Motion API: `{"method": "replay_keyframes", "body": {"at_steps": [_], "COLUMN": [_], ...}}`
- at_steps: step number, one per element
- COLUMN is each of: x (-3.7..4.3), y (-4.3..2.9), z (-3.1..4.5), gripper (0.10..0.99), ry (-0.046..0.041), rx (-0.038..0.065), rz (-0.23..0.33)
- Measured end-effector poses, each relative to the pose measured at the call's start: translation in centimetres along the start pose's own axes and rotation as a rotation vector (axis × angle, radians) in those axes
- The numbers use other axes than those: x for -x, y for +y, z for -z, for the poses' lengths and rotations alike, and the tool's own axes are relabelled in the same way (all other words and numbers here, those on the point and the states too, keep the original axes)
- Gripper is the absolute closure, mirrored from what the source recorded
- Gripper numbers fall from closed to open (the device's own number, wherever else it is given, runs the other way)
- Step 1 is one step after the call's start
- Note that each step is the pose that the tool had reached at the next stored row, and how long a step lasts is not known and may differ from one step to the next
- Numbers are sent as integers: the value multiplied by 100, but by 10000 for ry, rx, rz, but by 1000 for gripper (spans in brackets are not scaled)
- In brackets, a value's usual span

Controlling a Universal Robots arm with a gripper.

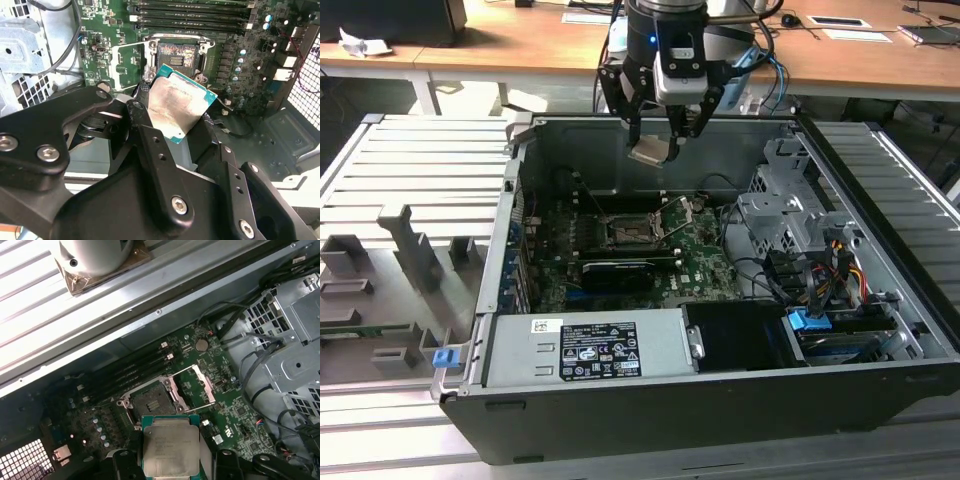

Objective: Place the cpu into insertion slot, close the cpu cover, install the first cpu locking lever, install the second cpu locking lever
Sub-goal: 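Place the cpu into insertion slot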

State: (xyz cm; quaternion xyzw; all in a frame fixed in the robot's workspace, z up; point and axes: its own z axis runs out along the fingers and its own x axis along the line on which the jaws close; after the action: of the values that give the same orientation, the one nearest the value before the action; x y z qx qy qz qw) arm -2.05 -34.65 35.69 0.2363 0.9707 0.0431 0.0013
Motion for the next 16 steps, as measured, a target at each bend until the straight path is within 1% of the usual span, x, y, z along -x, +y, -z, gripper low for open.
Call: {"method": "replay_keyframes", "body": {"at_steps": [7,12,16], "x": [0,0,0], "y": [0,-1,-1], "z": [-12,-20,-28], "gripper": [545,545,545], "ry": [-51,-98,-149], "rx": [-22,-28,-31], "rz": [-429,-892,-1445]}}
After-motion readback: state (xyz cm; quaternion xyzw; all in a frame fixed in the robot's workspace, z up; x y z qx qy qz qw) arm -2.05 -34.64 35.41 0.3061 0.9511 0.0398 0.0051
